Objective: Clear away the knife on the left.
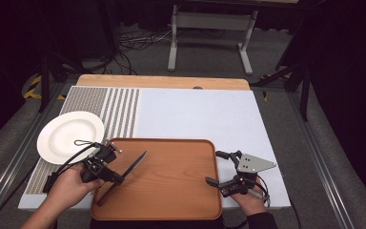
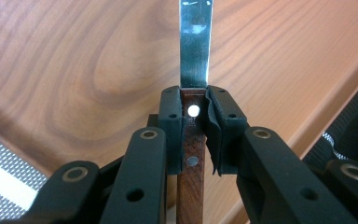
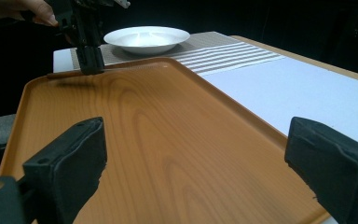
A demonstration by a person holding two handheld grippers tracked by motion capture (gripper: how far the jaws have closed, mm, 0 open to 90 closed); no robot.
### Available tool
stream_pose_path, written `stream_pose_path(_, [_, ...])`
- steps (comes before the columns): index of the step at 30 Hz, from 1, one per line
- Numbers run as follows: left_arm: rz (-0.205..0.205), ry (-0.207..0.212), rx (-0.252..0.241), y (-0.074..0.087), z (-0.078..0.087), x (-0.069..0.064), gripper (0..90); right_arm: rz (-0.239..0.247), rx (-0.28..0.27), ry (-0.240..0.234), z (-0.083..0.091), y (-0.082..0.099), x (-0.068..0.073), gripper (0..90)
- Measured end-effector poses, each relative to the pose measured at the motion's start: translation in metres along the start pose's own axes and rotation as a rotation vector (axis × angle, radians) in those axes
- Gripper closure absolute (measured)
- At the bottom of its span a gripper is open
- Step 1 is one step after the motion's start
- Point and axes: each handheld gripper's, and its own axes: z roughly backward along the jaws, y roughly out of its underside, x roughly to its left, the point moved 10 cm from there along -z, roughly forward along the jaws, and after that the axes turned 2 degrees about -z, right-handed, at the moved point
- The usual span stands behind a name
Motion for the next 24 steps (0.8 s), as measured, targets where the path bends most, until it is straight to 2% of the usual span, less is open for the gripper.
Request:
stream_pose_path(8, [0.02,-0.002,0.014,-0.003,-0.01,0.002,77.7,-0.001,0.001,-0.004,0.0,0.0,0.001,6.7])
stream_pose_path(10, [0.022,-0.021,0.013,-0.004,-0.012,0.005,77.7,-0.002,0.0,-0.006,0.0,0.0,0.001,6.7])
stream_pose_path(14, [0.031,-0.012,0.015,-0.006,-0.016,0.003,77.6,-0.002,0.002,-0.008,-0.001,0.001,0.001,6.7])
stream_pose_path(15, [0.028,-0.027,0.018,-0.006,-0.016,0.005,77.6,-0.002,0.003,-0.009,-0.001,0.001,0.001,6.8])
stream_pose_path(16, [0.032,-0.011,0.023,-0.007,-0.018,0.003,77.6,-0.003,0.003,-0.009,-0.001,0.001,0.001,6.8])
stream_pose_path(19, [0.032,-0.01,0.028,-0.008,-0.02,0.002,77.6,-0.004,0.002,-0.009,-0.001,0.001,0.001,6.8])
stream_pose_path(20, [0.026,-0.023,0.032,-0.008,-0.02,0.004,77.6,-0.004,0.002,-0.009,-0.001,0.001,0.001,6.8])
stream_pose_path(21, [0.031,-0.01,0.033,-0.008,-0.021,0.002,77.6,-0.005,0.002,-0.009,-0.001,0.001,0.001,6.8])
stream_pose_path(24, [0.032,-0.017,0.037,-0.008,-0.022,0.002,77.6,-0.008,0.004,-0.01,-0.001,0.001,0.0,6.8])
